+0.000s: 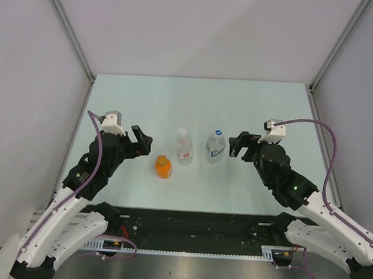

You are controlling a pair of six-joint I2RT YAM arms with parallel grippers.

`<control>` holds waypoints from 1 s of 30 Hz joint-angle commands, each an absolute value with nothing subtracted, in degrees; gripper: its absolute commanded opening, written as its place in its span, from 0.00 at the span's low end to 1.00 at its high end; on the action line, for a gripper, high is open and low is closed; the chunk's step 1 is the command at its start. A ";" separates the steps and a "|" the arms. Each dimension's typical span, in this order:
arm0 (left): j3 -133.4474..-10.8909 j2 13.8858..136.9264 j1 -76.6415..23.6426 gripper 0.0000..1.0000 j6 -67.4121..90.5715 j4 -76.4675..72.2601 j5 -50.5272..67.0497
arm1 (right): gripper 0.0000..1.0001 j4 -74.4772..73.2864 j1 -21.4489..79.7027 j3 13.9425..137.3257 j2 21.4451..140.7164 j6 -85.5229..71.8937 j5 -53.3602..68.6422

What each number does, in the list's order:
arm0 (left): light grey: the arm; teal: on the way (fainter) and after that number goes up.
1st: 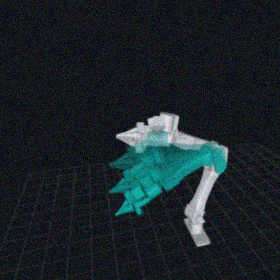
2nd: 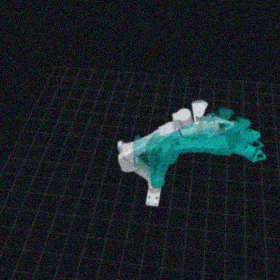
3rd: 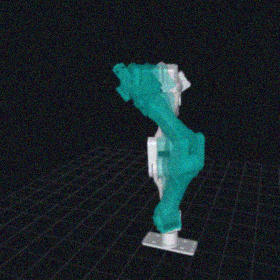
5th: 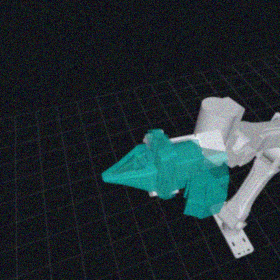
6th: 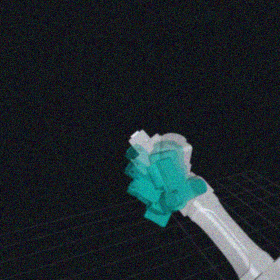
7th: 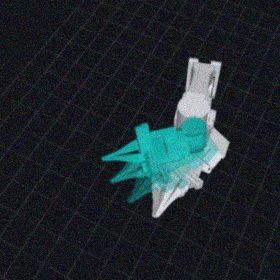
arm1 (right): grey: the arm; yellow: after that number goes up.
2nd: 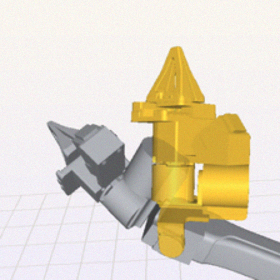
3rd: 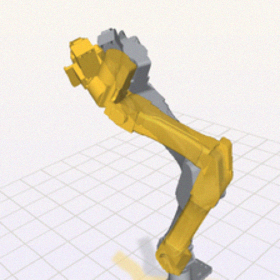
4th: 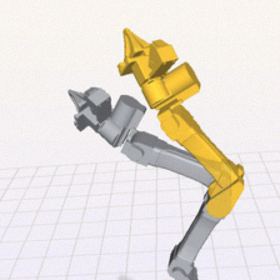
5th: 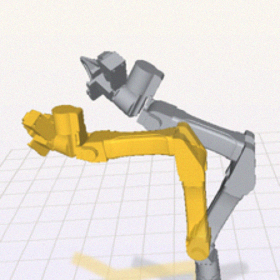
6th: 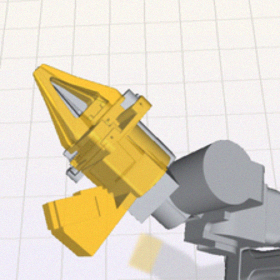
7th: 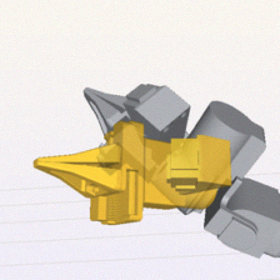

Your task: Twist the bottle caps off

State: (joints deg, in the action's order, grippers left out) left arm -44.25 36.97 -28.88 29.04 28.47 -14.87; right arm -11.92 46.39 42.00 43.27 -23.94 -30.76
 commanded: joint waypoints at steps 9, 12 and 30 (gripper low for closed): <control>-42.63 35.33 -28.92 1.00 25.40 22.06 -9.58 | 0.98 -1.85 47.20 43.67 53.08 -18.63 -27.42; -42.10 34.28 -29.00 1.00 25.05 21.80 -9.75 | 0.98 -0.62 47.29 45.61 57.81 -18.19 -27.16; -41.31 32.87 -28.92 1.00 24.52 23.82 -11.43 | 0.68 3.96 45.00 50.10 73.21 -18.37 -27.42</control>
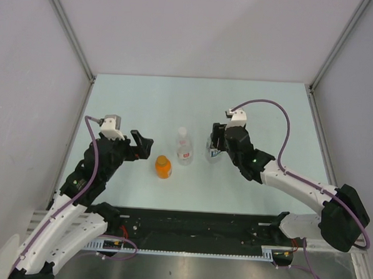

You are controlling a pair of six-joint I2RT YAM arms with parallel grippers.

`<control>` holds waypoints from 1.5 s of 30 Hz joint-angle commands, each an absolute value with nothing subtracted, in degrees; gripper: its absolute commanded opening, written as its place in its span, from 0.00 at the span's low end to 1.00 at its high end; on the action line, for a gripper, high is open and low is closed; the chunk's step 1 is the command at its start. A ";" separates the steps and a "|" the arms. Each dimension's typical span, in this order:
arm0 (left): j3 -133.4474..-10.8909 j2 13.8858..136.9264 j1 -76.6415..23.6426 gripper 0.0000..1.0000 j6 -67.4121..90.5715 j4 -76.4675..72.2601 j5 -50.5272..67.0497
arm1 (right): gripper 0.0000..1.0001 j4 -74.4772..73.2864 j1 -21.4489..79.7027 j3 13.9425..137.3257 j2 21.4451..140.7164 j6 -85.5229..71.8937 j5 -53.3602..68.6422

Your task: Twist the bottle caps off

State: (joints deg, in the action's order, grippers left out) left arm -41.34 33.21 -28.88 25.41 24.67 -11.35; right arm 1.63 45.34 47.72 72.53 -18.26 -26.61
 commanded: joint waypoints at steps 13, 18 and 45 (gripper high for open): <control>-41.83 33.13 -29.00 1.00 23.91 23.20 -11.25 | 0.08 1.06 45.00 50.10 70.40 -19.86 -27.51; -44.64 33.22 -29.00 1.00 22.24 22.33 -9.85 | 0.00 -3.25 45.09 50.10 64.18 -21.09 -27.51; -68.12 57.92 -52.45 1.00 6.77 11.69 18.66 | 0.00 -9.49 35.25 56.42 37.09 -40.51 9.57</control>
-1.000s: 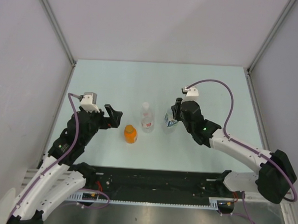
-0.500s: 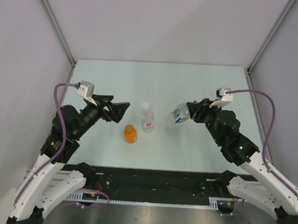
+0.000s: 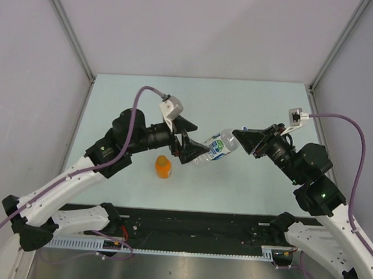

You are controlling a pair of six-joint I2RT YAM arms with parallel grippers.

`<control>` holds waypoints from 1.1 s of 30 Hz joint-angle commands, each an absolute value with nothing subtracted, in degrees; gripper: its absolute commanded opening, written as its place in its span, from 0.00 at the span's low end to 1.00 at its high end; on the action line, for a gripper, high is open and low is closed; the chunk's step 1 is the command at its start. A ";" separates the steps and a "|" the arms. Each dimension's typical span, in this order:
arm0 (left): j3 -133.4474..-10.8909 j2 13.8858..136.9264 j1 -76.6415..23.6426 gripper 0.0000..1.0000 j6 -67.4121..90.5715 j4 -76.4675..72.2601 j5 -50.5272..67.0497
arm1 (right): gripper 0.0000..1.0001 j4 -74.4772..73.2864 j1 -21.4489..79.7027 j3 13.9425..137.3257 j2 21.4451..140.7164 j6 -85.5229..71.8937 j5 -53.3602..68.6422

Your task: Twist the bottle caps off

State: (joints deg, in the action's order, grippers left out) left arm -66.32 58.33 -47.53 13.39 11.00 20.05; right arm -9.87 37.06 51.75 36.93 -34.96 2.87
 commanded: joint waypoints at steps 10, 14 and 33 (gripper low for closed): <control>-65.39 55.81 -54.05 1.00 5.45 9.76 18.80 | 0.00 -3.96 33.66 57.57 39.37 -36.13 22.84; -65.30 55.90 -54.05 1.00 5.89 8.09 21.70 | 0.00 -3.08 33.66 57.48 39.90 -33.75 27.42; -63.11 61.08 -53.53 1.00 11.24 3.70 41.73 | 0.00 9.92 33.66 53.26 39.90 -32.87 39.10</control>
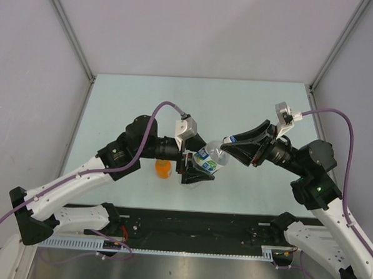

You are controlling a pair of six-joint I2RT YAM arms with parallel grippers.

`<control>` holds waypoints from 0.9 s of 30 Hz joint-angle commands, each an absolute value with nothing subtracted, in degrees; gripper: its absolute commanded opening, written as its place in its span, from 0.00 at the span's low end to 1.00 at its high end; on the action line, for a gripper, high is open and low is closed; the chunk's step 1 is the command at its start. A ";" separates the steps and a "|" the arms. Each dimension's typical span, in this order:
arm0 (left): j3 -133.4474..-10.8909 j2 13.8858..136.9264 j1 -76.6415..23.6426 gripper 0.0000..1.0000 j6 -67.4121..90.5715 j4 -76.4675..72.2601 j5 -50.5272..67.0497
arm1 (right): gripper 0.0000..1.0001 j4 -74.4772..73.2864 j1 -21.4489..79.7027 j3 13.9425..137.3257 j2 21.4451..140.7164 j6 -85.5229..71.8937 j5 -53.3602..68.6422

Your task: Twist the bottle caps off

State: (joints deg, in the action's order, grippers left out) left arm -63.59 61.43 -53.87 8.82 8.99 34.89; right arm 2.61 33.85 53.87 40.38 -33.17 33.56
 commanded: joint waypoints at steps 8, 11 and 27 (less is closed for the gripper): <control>-61.70 61.43 -52.12 0.78 14.06 0.26 46.05 | 0.00 11.43 33.66 51.68 40.34 -33.13 40.25; -61.44 61.87 -52.12 0.82 14.24 0.26 46.14 | 0.00 12.12 33.66 51.42 40.34 -33.22 40.25; -59.06 63.63 -52.12 0.94 15.73 -4.13 42.19 | 0.00 19.07 33.93 49.83 39.81 -36.47 39.11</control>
State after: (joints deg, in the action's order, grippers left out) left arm -59.86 63.44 -52.31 14.85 0.05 43.05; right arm 13.43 33.85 49.93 40.51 -34.52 39.07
